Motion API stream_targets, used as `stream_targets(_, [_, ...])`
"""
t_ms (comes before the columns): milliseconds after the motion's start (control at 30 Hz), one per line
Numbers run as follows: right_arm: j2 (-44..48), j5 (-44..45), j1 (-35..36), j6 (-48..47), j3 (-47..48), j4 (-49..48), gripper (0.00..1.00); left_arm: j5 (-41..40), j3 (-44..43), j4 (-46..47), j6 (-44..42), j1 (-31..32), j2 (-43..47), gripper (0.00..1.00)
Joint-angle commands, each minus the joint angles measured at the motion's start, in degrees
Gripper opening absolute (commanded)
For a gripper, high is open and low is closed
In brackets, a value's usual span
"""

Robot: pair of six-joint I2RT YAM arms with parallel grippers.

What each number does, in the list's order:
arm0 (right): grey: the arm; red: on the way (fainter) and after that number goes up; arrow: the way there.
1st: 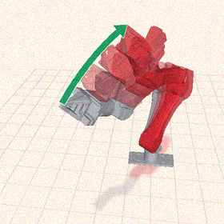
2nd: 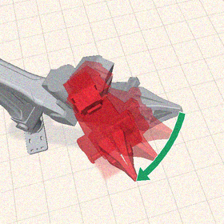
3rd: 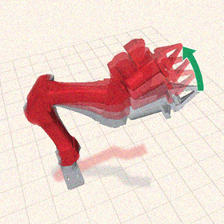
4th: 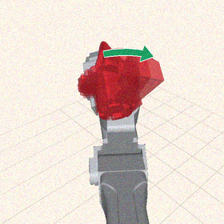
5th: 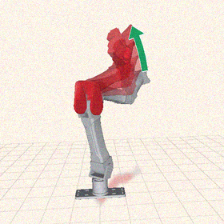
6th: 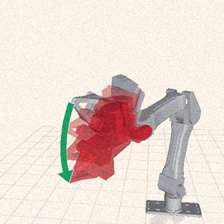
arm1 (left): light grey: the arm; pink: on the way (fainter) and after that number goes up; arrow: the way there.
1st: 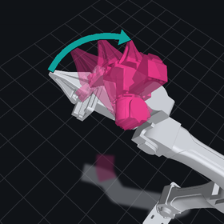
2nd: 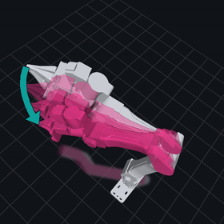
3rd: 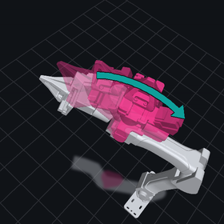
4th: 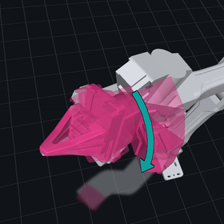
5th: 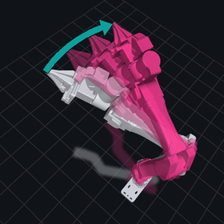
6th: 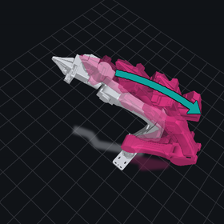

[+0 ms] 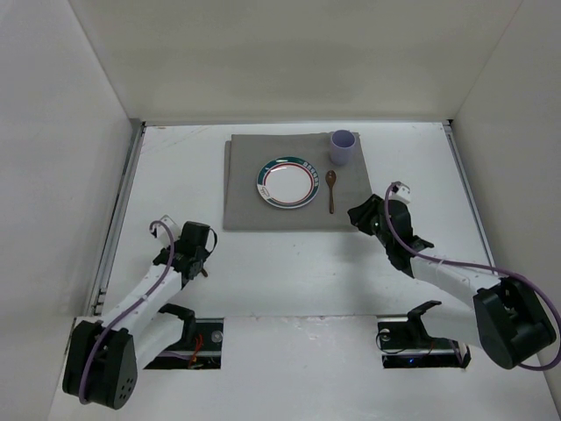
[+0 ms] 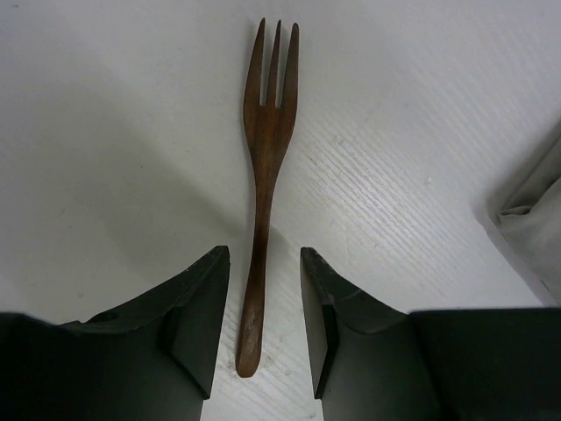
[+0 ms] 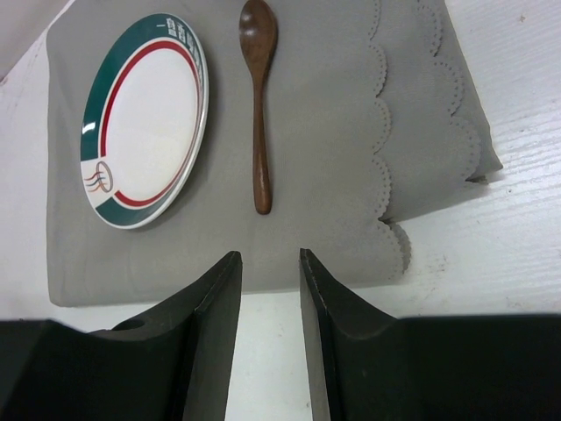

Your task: Set the dinner table for one person

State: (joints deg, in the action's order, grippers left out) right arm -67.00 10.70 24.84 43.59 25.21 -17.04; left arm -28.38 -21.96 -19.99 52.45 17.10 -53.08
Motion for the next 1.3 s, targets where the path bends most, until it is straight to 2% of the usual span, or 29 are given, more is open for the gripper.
stream_targets(0, [0.7, -0.1, 0.5, -1.1, 2.3, -3.0, 0.39, 2.7, 1.4, 3.3, 0.4, -1.2, -2.2, 0.35])
stream_targets(200, [2.4, -0.2, 0.5, -1.1, 1.7, -3.0, 0.39, 5.3, 2.2, 6.5, -1.3, -3.9, -4.8, 0.33])
stream_targets(333, [2.5, -0.7, -0.2, -0.4, 1.4, -3.0, 0.39, 7.6, 2.4, 8.6, -4.1, -5.6, -2.9, 0.14])
stream_targets(467, [2.6, -0.1, -0.2, -0.4, 1.3, -3.0, 0.4, 7.2, -1.2, 9.2, -6.1, -3.5, -0.8, 0.1])
stream_targets(567, [2.2, -0.5, 0.1, -0.5, 1.6, -3.0, 0.45, 4.8, -6.2, 11.5, -9.6, -0.2, -2.6, 0.1])
stream_targets(733, [1.4, 0.1, 0.1, -0.5, 1.6, -3.1, 0.49, 3.1, -19.1, 16.8, -19.0, 7.2, -14.5, 0.1])
stream_targets(833, [1.0, 0.6, 0.2, -1.1, 2.0, -3.2, 0.49, 4.2, -26.0, 21.6, -25.1, 9.1, -23.4, 0.1])
stream_targets(1000, [0.2, 0.7, 0.3, -1.1, 2.2, -3.1, 0.5, 9.1, -37.4, 22.1, -31.3, 8.7, -37.8, 0.11])
stream_targets(1267, [0.3, 1.3, 1.1, -1.7, 2.6, -2.8, 0.5, 9.3, -44.8, 20.6, -37.1, 9.3, -47.4, 0.11])
